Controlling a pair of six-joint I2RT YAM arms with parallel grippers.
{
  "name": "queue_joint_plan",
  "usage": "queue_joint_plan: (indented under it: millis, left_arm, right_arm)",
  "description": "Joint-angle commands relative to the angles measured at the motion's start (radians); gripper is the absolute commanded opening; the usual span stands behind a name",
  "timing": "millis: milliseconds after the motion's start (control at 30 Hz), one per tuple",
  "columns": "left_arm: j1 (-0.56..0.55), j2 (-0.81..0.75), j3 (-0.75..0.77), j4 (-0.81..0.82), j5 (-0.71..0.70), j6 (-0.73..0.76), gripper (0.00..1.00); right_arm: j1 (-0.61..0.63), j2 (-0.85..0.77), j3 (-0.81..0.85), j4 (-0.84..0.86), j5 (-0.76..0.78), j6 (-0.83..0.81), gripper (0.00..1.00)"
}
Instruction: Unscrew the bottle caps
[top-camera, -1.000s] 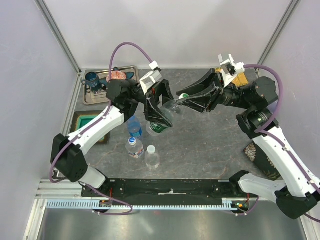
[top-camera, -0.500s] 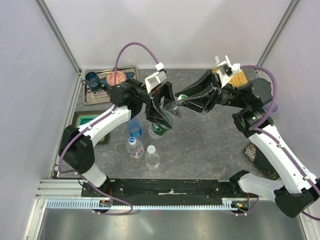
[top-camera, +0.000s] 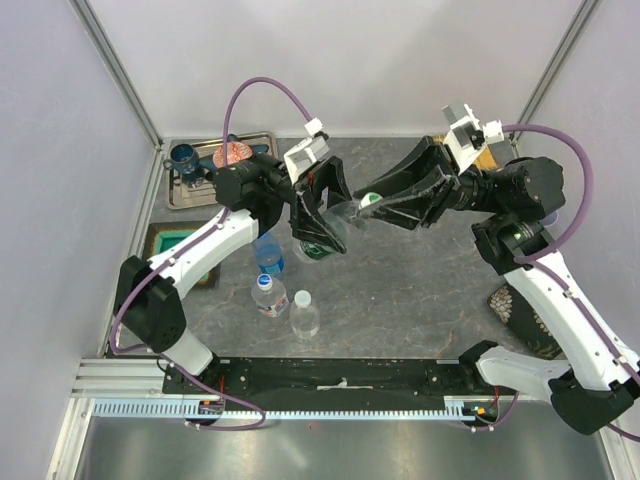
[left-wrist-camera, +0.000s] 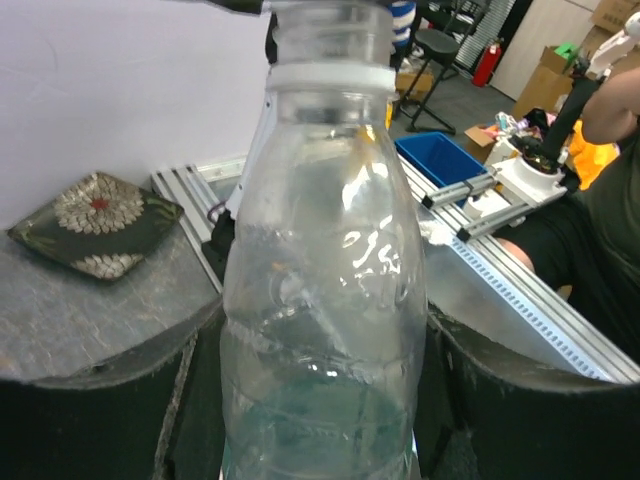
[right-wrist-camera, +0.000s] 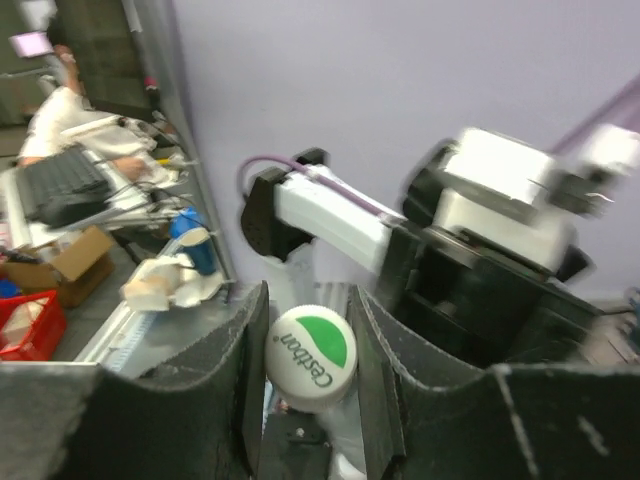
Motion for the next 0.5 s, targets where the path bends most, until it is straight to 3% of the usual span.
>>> queue_joint_plan:
  millis: [0,133,167,233,333,367,400,467]
  left_arm:
    - [0.028,0.053,0.031,-0.109,-0.062,-0.030,0.14]
    - [0.030,0.066,0.037,-0.099,-0.075,-0.038,0.14]
    - [0.030,0.060,0.034,-0.116,-0.083,-0.012,0.14]
    - [0.031,0.046,0.024,-0.206,-0.088,0.037,0.14]
    - [0.034,-0.006,0.011,-0.357,-0.117,0.205,0.14]
    - [0.036,-0.026,0.008,-0.498,-0.153,0.331,0.14]
    - [0.038,-0.067,0.008,-0.573,-0.175,0.403,0.14]
    - [0.036,-0.114,0.008,-0.761,-0.267,0.593,0.14]
  right_arm:
    - [0.049,-0.048,0.033,0.139,-0.165,0.081,0.00]
    - [0.048,-0.066,0.079,-0.108,0.031,-0.129,0.00]
    - [0.048,-0.082,0.105,-0.221,0.223,-0.167,0.00]
    - [0.045,-0.091,0.130,-0.312,0.434,-0.247,0.00]
    - [0.045,-0.094,0.177,-0.463,0.776,-0.305,0.00]
    - [0.045,-0.079,0.203,-0.563,0.886,-0.310,0.00]
    - [0.043,-0.065,0.211,-0.617,1.127,-0.306,0.00]
    - [0.036,-0.031,0.173,-0.747,1.302,-0.274,0.00]
